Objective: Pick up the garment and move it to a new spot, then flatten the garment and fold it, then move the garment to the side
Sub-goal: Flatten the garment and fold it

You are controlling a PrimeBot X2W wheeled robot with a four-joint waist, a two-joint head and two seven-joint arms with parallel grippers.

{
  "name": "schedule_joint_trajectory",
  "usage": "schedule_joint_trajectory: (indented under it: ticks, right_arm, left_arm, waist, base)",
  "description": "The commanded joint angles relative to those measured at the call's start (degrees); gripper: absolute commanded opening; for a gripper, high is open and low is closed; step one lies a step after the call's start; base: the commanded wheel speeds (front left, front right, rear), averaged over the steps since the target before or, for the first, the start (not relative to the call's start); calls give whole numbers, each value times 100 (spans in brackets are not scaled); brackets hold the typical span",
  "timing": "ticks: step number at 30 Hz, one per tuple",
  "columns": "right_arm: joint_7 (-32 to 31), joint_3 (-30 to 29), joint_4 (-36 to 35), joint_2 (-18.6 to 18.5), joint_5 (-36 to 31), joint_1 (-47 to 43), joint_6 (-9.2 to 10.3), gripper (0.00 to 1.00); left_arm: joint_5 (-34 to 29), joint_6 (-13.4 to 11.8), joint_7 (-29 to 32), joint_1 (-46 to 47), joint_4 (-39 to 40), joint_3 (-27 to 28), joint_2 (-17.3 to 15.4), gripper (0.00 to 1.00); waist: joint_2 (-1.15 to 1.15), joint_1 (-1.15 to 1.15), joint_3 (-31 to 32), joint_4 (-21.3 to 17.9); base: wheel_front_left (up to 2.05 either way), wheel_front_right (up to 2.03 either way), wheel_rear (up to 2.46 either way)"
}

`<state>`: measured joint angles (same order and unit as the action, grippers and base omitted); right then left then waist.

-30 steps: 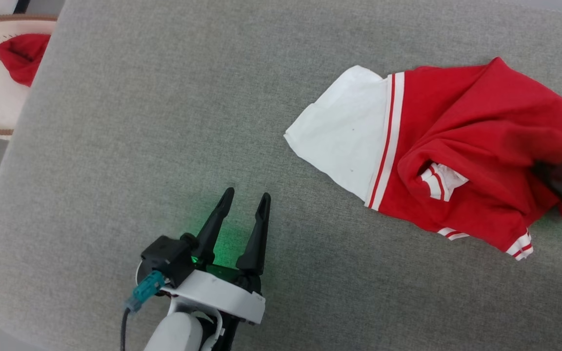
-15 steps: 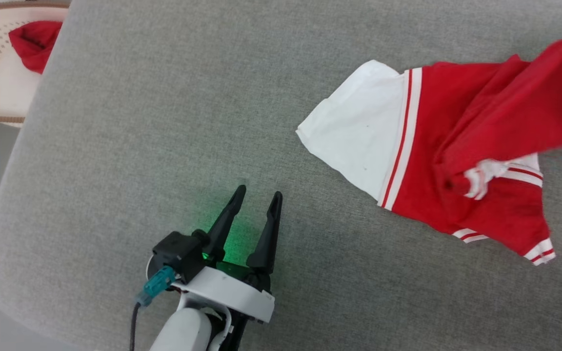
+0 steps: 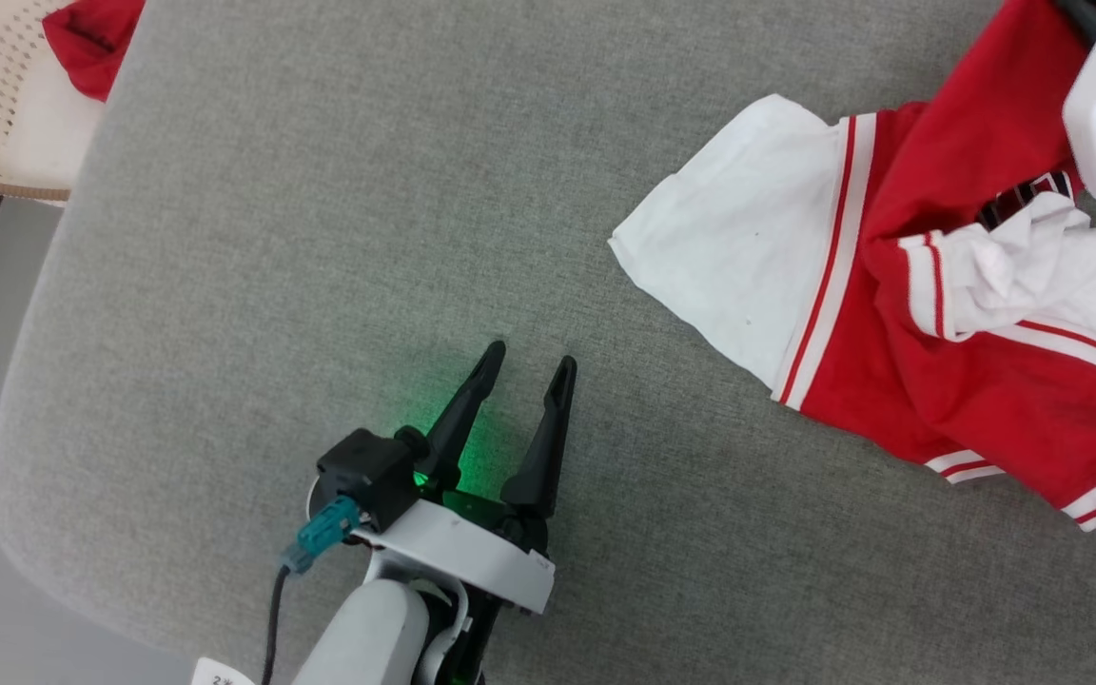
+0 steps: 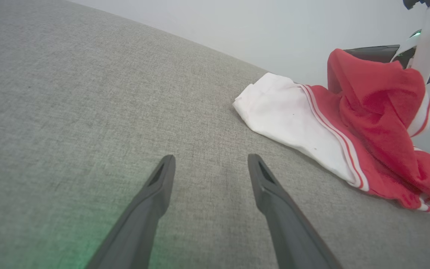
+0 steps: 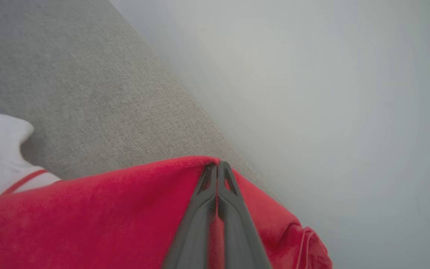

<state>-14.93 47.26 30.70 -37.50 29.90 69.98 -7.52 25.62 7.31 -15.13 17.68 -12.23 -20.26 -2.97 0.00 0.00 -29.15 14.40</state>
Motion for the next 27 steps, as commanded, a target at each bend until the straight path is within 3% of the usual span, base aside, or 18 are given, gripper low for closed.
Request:
schedule_joint_trajectory:
  ticks: [1,2,3,8,14,20,24,27]
  right_arm:
    - [129,89,149,59,70,123,6,27]
    - [237,158,234,99,128,179,6,69]
    - [340,221,290,124,202,224,6,100]
    - [637,656,-10,-92,823,155,6,100]
    - [550,1400,-1438,-1114,1538,34,6,100]
    - [-45,2284,-3218,-2319,2177,256,6,100]
    - [-716,2550,-3992,-2706,2319,339,6,100]
    - [-1037,2591,-4227,-2772,2263,369,6,100]
  left_arm:
    - [19,16,-1,62,-21,-8,8,100]
    - [19,17,-1,75,-26,1,7,100]
    - [11,17,-1,74,-36,19,7,100]
    - [-62,19,-1,-54,-62,166,7,100]
    - [-140,22,-1,-192,8,311,5,100]
    - [-157,23,0,-268,100,331,6,100]
    - [-110,23,0,-292,176,299,5,100]
    - [-120,20,0,-302,213,283,5,100]
  waist:
    - [0,0,-7,-13]
    - [0,0,-1,-27]
    - [0,0,14,-49]
    - [0,0,174,-233]
    - [0,0,372,-422]
    - [0,0,424,-435]
    - [0,0,431,-339]
    - [0,0,425,-270]
  base:
    - [0,0,0]
    - [0,0,0]
    - [0,0,0]
    - [0,0,0]
    - [0,0,0]
    - [0,0,0]
    - [0,0,0]
    - [0,0,0]
